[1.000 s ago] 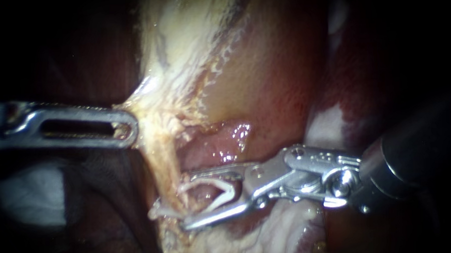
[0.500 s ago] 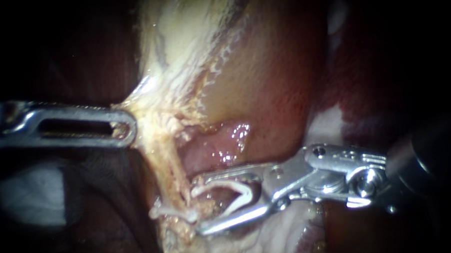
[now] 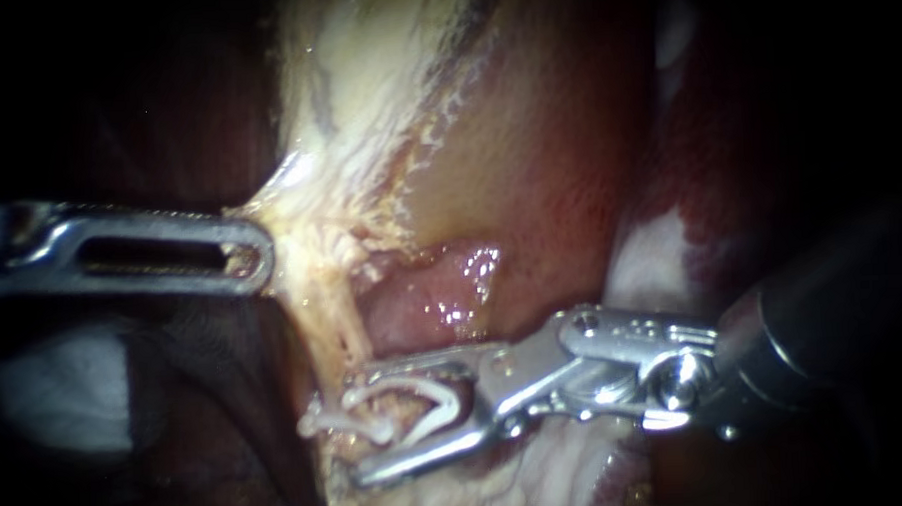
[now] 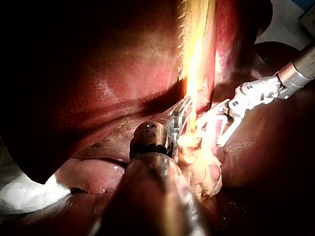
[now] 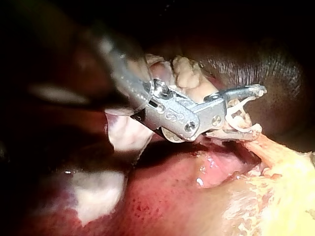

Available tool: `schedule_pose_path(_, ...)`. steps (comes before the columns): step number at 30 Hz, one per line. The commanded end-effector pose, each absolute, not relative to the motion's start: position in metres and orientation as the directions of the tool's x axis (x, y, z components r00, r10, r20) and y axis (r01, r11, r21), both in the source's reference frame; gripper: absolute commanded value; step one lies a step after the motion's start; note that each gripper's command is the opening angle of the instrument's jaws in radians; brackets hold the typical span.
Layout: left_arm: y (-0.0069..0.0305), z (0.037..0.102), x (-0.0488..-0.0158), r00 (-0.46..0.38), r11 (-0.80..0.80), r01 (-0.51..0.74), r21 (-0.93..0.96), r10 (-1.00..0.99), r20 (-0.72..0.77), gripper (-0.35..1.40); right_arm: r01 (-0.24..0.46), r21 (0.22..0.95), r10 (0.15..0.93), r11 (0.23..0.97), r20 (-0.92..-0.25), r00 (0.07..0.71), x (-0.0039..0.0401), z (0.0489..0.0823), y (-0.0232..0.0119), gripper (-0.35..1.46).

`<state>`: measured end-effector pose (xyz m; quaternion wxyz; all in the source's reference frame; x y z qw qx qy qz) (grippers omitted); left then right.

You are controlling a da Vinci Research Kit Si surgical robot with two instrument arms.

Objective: Clipping second clip left tube

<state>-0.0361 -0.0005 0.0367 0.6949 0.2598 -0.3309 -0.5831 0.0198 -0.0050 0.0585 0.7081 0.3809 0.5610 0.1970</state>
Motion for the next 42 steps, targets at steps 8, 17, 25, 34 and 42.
schedule_pose_path(8, -0.0007, 0.0364, -0.0362, 0.099, 0.184, 0.640, 0.746, -0.983, 0.157, -0.35, 0.137, 0.761, 0.707, 0.634, -0.642, 0.297, 0.0197, 0.0604, -0.0044, 0.60)
schedule_pose_path(17, -0.0010, 0.0358, -0.0366, 0.100, 0.188, 0.639, 0.746, -0.982, 0.162, -0.35, 0.092, 0.757, 0.703, 0.647, -0.639, 0.313, 0.0203, 0.0609, -0.0040, 0.60)
schedule_pose_path(25, -0.0013, 0.0351, -0.0370, 0.104, 0.193, 0.634, 0.749, -0.981, 0.165, -0.35, 0.069, 0.749, 0.695, 0.660, -0.642, 0.323, 0.0206, 0.0616, -0.0037, 0.60)
schedule_pose_path(34, -0.0014, 0.0348, -0.0371, 0.103, 0.193, 0.631, 0.752, -0.981, 0.165, -0.35, 0.063, 0.738, 0.687, 0.672, -0.652, 0.321, 0.0209, 0.0615, -0.0034, 0.60)
schedule_pose_path(42, -0.0014, 0.0345, -0.0371, 0.101, 0.192, 0.629, 0.753, -0.981, 0.166, -0.35, 0.058, 0.718, 0.669, 0.694, -0.672, 0.319, 0.0208, 0.0611, -0.0031, 0.60)
